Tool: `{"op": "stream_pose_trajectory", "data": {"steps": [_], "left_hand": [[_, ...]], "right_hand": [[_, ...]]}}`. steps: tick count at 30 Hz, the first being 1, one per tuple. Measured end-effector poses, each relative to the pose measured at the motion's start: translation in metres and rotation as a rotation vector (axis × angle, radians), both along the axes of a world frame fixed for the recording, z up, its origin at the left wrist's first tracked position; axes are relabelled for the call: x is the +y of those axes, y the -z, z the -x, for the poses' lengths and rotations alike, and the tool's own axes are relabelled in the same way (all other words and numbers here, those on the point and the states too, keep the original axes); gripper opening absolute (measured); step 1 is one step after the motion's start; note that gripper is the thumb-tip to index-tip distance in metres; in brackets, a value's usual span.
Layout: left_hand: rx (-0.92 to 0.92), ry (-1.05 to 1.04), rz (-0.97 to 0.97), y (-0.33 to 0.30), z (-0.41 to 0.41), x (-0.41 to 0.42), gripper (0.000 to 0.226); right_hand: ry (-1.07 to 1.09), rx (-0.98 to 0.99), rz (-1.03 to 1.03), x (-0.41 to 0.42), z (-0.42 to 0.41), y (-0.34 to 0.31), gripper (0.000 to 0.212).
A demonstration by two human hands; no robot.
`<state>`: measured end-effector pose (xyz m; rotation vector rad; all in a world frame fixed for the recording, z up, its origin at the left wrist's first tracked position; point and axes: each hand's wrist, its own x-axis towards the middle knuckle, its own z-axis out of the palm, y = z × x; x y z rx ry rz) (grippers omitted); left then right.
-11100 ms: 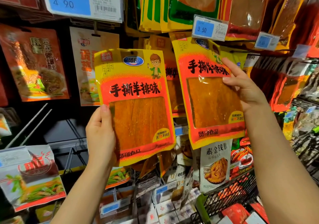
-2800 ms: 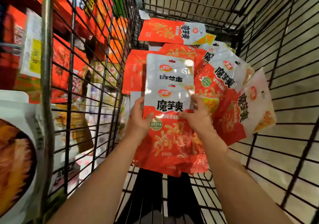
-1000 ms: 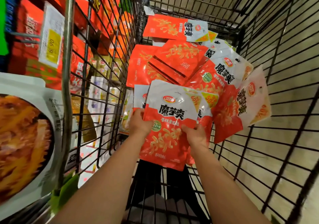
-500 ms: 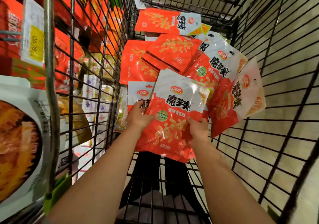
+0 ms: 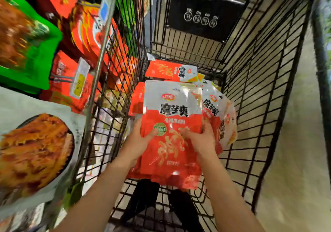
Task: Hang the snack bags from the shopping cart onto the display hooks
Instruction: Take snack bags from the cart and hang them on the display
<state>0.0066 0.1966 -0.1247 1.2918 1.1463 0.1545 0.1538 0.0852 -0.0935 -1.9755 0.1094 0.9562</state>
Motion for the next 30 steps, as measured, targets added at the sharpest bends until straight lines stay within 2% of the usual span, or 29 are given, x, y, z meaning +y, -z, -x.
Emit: {"op": "stream_pose_trajectory", "data": {"steps": [2, 3, 8, 11, 12, 16, 18, 21, 24, 27, 30], "left_hand": [[-0.068, -0.072, -0.021, -0.029, 0.008, -0.009, 0.082], [-0.106, -0.105, -0.021, -0.043, 0.012, -0.014, 0.082], [-0.259, -0.347, -0.065, -0.111, 0.029, -0.057, 0.033], [-0.298, -0.545, -0.074, -0.138, 0.042, -0.093, 0.023], [-0.326, -0.572, -0.085, -0.144, 0.048, -0.104, 0.024], [-0.532, -0.67, -0.079, -0.163, 0.082, -0.151, 0.077], [-0.543, -0.77, -0.149, -0.175, 0.099, -0.173, 0.086], [-0.522, -0.918, -0.285, -0.192, 0.131, -0.202, 0.086], [-0.532, -1.057, -0.315, -0.208, 0.173, -0.234, 0.062], [-0.527, -1.234, -0.41, -0.217, 0.215, -0.276, 0.064], [-0.539, -1.455, -0.511, -0.222, 0.256, -0.333, 0.061]], "right_hand": [[-0.058, -0.001, -0.106, -0.001, -0.002, -0.021, 0.079], [-0.077, 0.006, -0.162, -0.003, -0.003, -0.032, 0.07], [-0.196, -0.039, -0.365, -0.024, -0.003, -0.085, 0.059], [-0.275, -0.012, -0.442, -0.038, -0.002, -0.112, 0.054], [-0.317, -0.02, -0.463, -0.042, -0.001, -0.119, 0.051], [-0.468, 0.034, -0.549, -0.045, 0.017, -0.147, 0.051], [-0.585, 0.099, -0.606, -0.041, 0.038, -0.162, 0.045], [-0.765, 0.135, -0.649, -0.037, 0.079, -0.177, 0.041], [-0.919, 0.201, -0.672, -0.038, 0.127, -0.187, 0.046], [-1.105, 0.265, -0.718, -0.05, 0.182, -0.2, 0.052], [-1.267, 0.369, -0.728, -0.074, 0.243, -0.21, 0.047]]}}
